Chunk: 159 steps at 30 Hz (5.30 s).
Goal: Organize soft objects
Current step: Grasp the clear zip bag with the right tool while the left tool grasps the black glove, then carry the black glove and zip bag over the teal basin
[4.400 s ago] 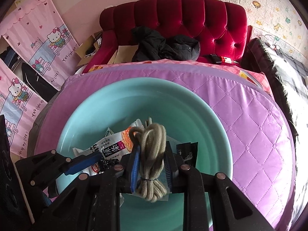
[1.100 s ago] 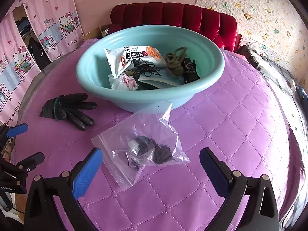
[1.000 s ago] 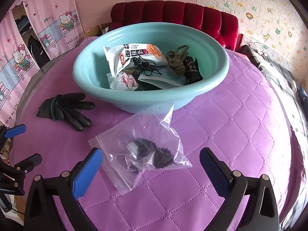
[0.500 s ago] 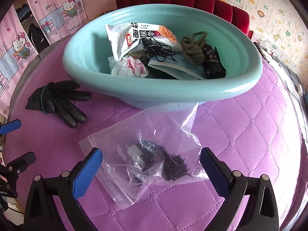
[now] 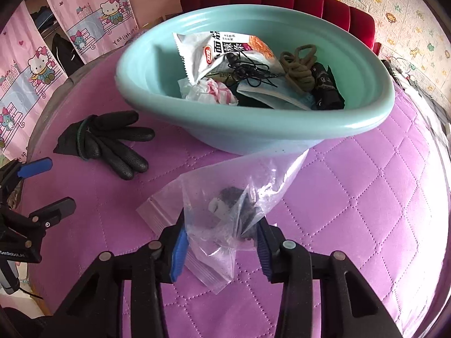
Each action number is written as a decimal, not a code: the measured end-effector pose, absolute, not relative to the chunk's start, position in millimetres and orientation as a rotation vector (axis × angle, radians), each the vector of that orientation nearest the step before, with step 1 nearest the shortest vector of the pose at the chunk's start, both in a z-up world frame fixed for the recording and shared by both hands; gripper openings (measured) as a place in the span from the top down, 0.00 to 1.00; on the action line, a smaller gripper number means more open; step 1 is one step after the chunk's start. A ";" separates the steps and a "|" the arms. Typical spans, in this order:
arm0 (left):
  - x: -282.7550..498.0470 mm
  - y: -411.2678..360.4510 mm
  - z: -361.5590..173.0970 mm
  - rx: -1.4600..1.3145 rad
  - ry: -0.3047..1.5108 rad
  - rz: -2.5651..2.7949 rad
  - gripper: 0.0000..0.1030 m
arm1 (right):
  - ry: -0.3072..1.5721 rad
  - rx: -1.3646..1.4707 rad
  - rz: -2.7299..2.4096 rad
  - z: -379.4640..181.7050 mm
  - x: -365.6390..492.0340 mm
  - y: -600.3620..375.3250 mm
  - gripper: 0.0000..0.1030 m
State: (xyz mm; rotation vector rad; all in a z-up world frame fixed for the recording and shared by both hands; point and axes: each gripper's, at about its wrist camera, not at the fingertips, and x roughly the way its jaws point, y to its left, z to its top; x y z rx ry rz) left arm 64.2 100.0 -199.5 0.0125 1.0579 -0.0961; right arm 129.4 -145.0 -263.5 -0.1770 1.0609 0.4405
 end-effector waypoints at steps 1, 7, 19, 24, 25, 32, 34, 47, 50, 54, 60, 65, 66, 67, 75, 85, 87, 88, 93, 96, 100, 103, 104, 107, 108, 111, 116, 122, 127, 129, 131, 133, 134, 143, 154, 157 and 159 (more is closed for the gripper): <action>66.2 99.5 -199.5 0.008 1.059 -0.096 0.00 | 1.057 -0.175 0.444 -262.1 128.4 -145.2 0.60; 77.3 101.6 -199.0 -0.013 1.056 -0.097 0.00 | 1.049 -0.146 0.456 -249.7 119.8 -151.8 0.62; 110.2 112.8 -199.3 -0.074 1.069 -0.066 0.00 | 1.022 -0.135 0.437 -234.5 105.6 -156.6 0.61; 119.4 116.8 -202.8 -0.094 1.081 -0.059 0.00 | 1.018 -0.123 0.424 -235.3 104.6 -159.3 0.61; 121.1 117.0 -204.0 -0.097 1.086 -0.058 0.00 | 1.019 -0.120 0.421 -235.4 104.6 -159.9 0.61; 126.9 115.4 -203.9 -0.113 1.083 -0.072 0.01 | 1.016 -0.127 0.408 -233.7 105.2 -163.2 0.61; 128.3 115.3 -202.4 -0.115 1.079 -0.072 0.10 | 1.016 -0.127 0.408 -233.6 105.9 -164.3 0.61; 112.0 114.8 -187.5 -0.141 1.047 -0.104 0.83 | 1.003 -0.133 0.427 -227.9 98.5 -170.1 0.61; 106.4 111.1 -182.1 -0.143 1.043 -0.104 0.83 | 1.000 -0.131 0.432 -225.0 97.0 -173.6 0.61; 92.0 100.6 -172.3 -0.134 1.034 -0.106 0.83 | 0.994 -0.133 0.438 -220.0 93.6 -178.0 0.62; 72.2 93.8 -158.6 -0.129 1.030 -0.114 0.83 | 0.989 -0.139 0.448 -211.8 86.7 -184.3 0.61; 56.7 86.0 -146.6 -0.120 1.027 -0.120 0.83 | 0.980 -0.143 0.457 -204.4 79.9 -191.0 0.61; 54.9 84.7 -144.4 -0.118 1.027 -0.123 0.83 | 0.979 -0.144 0.458 -203.3 78.3 -192.4 0.61; 52.1 82.8 -142.0 -0.113 1.026 -0.125 0.83 | 0.978 -0.146 0.457 -202.2 76.8 -193.6 0.61; 36.7 68.7 -129.2 -0.101 1.028 -0.143 0.83 | 0.974 -0.157 0.463 -191.0 66.7 -203.9 0.61; 29.1 55.4 -105.4 -0.081 0.993 -0.182 0.83 | 0.952 -0.172 0.474 -170.9 63.8 -210.3 0.61; 28.8 52.2 -99.5 -0.074 0.981 -0.192 0.83 | 0.948 -0.175 0.474 -165.6 64.7 -211.0 0.62; 28.7 50.7 -96.1 -0.074 0.976 -0.198 0.83 | 0.945 -0.176 0.476 -162.7 65.6 -211.4 0.61; 33.3 42.0 -79.0 -0.067 0.949 -0.227 0.83 | 0.930 -0.178 0.474 -145.3 73.7 -212.8 0.61; 40.5 38.2 -68.9 -0.061 0.928 -0.240 0.83 | 0.927 -0.159 0.466 -133.6 82.7 -215.6 0.61; 52.8 34.9 -57.8 -0.043 0.900 -0.253 0.83 | 0.914 -0.133 0.449 -118.3 95.1 -219.6 0.61; 62.8 32.6 -52.7 -0.037 0.887 -0.266 0.83 | 0.903 -0.129 0.435 -108.5 105.3 -221.5 0.61; 66.3 31.9 -51.1 -0.033 0.883 -0.269 0.83 | 0.900 -0.122 0.435 -105.1 109.1 -222.4 0.61; 78.0 29.7 -49.0 -0.027 0.878 -0.278 0.83 | 0.895 -0.109 0.427 -97.1 122.1 -223.8 0.61; 81.2 29.6 -49.0 -0.026 0.878 -0.280 0.83 | 0.893 -0.106 0.424 -95.2 126.2 -224.2 0.61; 93.8 28.6 -47.5 -0.025 0.874 -0.285 0.83 | 0.891 -0.090 0.417 -90.7 138.6 -224.7 0.61; 118.0 28.9 -47.0 -0.022 0.868 -0.285 0.83 | 0.881 -0.093 0.411 -84.2 161.7 -220.4 0.61; 147.1 30.7 -50.9 -0.021 0.873 -0.287 0.83 | 0.887 -0.077 0.414 -81.8 193.8 -212.8 0.61; 169.4 29.0 -55.8 -0.012 0.876 -0.290 0.83 | 0.891 -0.080 0.408 -83.7 219.9 -204.7 0.61; 178.1 27.9 -58.0 -0.005 0.876 -0.291 0.83 | 0.897 -0.075 0.406 -86.5 230.1 -201.8 0.61; 186.3 26.4 -61.3 0.003 0.879 -0.290 0.83 | 0.905 -0.068 0.401 -90.2 240.4 -198.9 0.61; 193.3 25.2 -65.1 0.005 0.881 -0.291 0.83 | 0.913 -0.062 0.394 -94.4 251.2 -196.0 0.61; 197.0 24.6 -67.2 0.005 0.884 -0.291 0.83 | 0.918 -0.058 0.390 -96.8 256.8 -194.5 0.61; 231.3 17.2 -93.5 0.021 0.922 -0.282 0.83 | 0.952 -0.042 0.359 -123.6 298.2 -178.4 0.61; 251.5 11.9 -115.6 0.045 0.965 -0.273 0.83 | 1.002 -0.044 0.332 -157.4 327.0 -167.1 0.61; 255.7 9.7 -119.5 0.058 0.974 -0.273 0.83 | 1.015 -0.048 0.320 -164.4 331.7 -166.7 0.61; 257.6 10.1 -119.7 0.062 0.976 -0.273 0.83 | 1.023 -0.044 0.312 -168.0 334.5 -167.1 0.61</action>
